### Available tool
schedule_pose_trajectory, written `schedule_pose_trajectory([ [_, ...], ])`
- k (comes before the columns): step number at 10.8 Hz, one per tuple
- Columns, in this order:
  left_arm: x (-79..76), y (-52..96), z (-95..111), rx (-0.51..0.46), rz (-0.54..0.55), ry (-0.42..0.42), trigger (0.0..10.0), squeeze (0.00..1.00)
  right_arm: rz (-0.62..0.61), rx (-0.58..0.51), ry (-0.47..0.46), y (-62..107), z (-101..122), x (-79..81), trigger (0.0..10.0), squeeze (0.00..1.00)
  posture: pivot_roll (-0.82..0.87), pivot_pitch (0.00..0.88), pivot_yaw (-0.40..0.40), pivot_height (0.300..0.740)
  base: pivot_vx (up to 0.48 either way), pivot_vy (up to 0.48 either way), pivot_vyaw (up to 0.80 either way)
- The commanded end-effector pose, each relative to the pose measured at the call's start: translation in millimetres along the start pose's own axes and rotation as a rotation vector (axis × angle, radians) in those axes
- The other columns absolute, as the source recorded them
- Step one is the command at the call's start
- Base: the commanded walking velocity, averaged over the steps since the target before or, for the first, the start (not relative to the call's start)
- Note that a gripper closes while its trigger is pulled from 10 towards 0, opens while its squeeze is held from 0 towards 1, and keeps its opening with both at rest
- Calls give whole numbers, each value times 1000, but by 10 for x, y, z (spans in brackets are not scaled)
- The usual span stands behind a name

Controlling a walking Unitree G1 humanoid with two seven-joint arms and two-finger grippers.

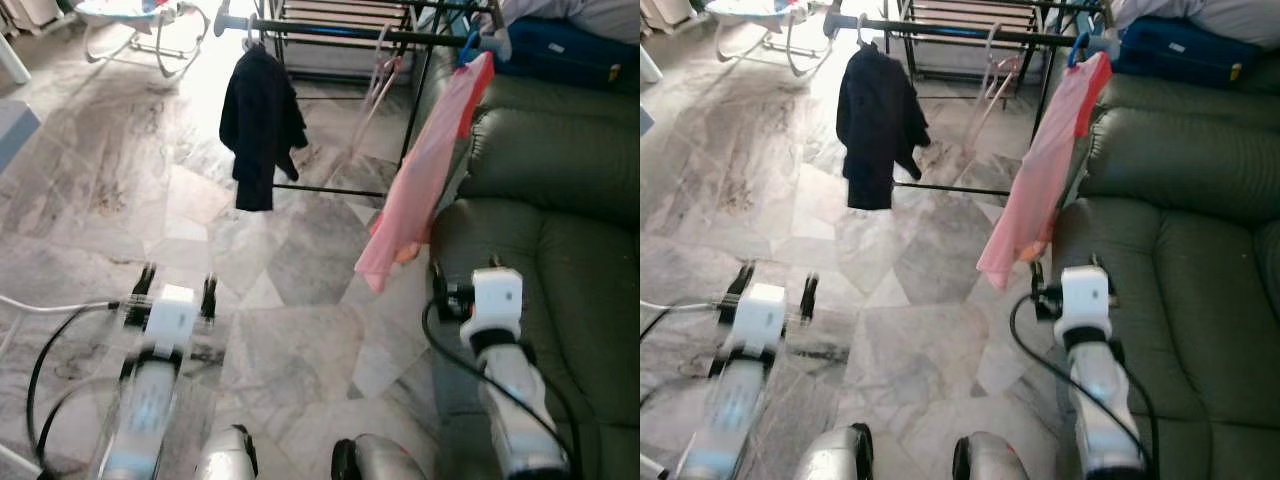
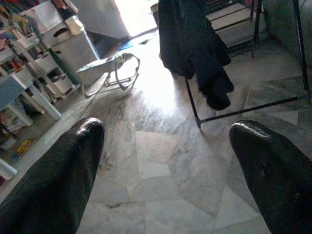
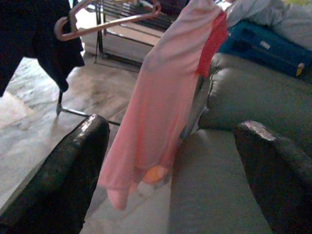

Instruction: Hang hanger

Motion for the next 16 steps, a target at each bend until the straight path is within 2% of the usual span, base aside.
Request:
schedule_pose_trajectory([
  [1,48,-54,-77,36,-5,1,10000,0,-17,7,-4,-30,-20,-67,10000,0,-39,140,-64,740,0,0,0],
  [2,64,-115,-58,35,1,27,10000,0,-33,0,-13,-45,-3,-89,10000,0,-37,136,-58,740,0,0,0],
  [4,5,-65,-61,37,7,80,10000,0,-31,6,-25,-14,-34,-53,10000,0,-36,138,-57,740,0,0,0],
  [5,38,-53,-130,65,38,100,10000,0,-27,12,-29,5,-57,-29,10000,0,-33,140,-57,740,0,0,0],
  [7,162,-132,-143,64,51,135,10000,0,-29,0,-40,-26,-24,-30,10000,0,-32,142,-59,740,0,0,0],
  [8,248,-225,-90,58,66,172,10000,0,-52,-16,-63,-50,28,-78,10000,0,-32,142,-58,740,0,0,0],
  [9,282,-342,66,8,35,216,10000,0,-70,-74,-88,-100,205,-122,10000,0,-31,145,-54,740,0,0,0],
  [11,259,-371,263,-72,3,248,10000,0,-52,-109,-109,-151,329,-106,10000,0,-33,151,-50,740,0,0,0],
  [13,177,-249,296,-90,19,283,10000,0,-43,-95,-121,-107,290,-120,10000,0,-30,159,-50,740,0,0,0],
  [15,115,-27,177,-12,49,342,10000,0,-37,-60,-105,44,178,-155,10000,0,-28,163,-48,740,0,0,0],
  [16,138,47,149,3,70,336,10000,0,-49,-44,-98,100,137,-194,10000,0,-28,163,-47,740,0,0,0],
])
Point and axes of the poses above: a point about 5 cm out from each wrist's last joint towards the gripper, its own y axis pointing back from the gripper into the wrist, its own z axis along the axis of the wrist's last joint, x = y × z, the point moved 3 cm from there along -y, pointing out of the wrist towards the gripper
